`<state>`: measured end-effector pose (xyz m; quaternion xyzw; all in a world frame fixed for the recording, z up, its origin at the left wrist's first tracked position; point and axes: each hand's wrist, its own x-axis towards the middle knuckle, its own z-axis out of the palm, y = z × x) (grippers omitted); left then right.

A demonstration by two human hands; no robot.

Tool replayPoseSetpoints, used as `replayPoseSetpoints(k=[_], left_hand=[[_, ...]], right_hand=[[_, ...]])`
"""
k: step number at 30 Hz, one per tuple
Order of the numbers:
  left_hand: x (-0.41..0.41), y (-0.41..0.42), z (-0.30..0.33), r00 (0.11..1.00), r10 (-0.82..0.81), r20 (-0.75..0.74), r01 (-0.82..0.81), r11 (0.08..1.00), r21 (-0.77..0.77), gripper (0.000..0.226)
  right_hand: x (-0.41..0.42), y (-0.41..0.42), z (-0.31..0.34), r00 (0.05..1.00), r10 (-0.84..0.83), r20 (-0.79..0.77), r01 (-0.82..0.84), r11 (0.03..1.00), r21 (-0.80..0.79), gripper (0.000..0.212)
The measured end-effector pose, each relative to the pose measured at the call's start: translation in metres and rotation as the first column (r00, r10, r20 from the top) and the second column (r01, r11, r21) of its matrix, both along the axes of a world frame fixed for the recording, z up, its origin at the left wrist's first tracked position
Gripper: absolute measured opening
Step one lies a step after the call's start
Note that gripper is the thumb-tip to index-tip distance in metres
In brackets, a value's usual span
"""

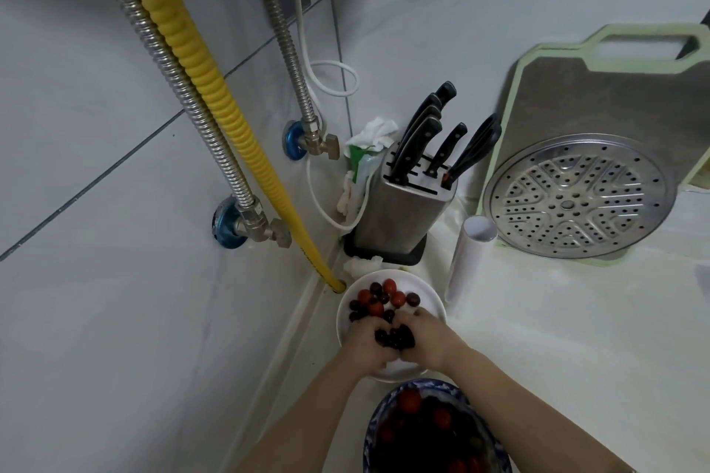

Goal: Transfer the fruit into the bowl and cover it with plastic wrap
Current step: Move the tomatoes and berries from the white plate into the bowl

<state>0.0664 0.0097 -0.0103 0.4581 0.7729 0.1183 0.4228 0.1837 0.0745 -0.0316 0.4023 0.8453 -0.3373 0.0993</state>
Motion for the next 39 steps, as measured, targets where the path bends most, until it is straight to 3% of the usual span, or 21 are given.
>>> replayPoseSetpoints(k=[2,4,7,14,19,25,30,39], left_hand=[[-0.005,-0.005,0.002,0.988,0.085,0.127,-0.09,0.995,0.031,0.01],[-0.007,-0.01,0.006,0.959,0.157,0.237,-0.174,0.983,0.051,0.036],[-0.006,-0.019,0.016,0.928,0.216,0.304,-0.246,0.967,0.064,0.048],[0.003,-0.05,0.04,0.875,0.177,0.451,-0.287,0.939,0.188,0.045],[0.01,-0.08,0.052,0.887,0.092,0.453,-0.22,0.946,0.239,0.043],[0.029,-0.121,0.049,0.873,0.004,0.487,-0.111,0.975,0.191,0.042],[0.037,-0.138,0.036,0.881,-0.001,0.473,-0.077,0.986,0.146,0.037],[0.022,-0.132,0.032,0.909,0.078,0.41,-0.159,0.973,0.166,0.028]], right_hand=[[0.003,-0.002,0.007,0.995,-0.063,-0.071,0.06,0.997,-0.042,0.045],[0.006,-0.003,0.013,0.986,-0.105,-0.131,0.097,0.993,-0.068,0.04],[0.01,-0.006,0.022,0.978,-0.102,-0.182,0.09,0.994,-0.069,0.041],[0.032,-0.033,0.053,0.937,-0.184,-0.298,0.157,0.981,-0.11,0.041],[0.057,-0.07,0.079,0.893,-0.224,-0.39,0.171,0.971,-0.166,0.036],[0.087,-0.113,0.078,0.934,-0.138,-0.331,0.106,0.988,-0.113,0.037],[0.097,-0.13,0.064,0.959,-0.055,-0.278,0.043,0.998,-0.048,0.039],[0.097,-0.112,0.062,0.958,-0.113,-0.265,0.101,0.993,-0.058,0.034]])
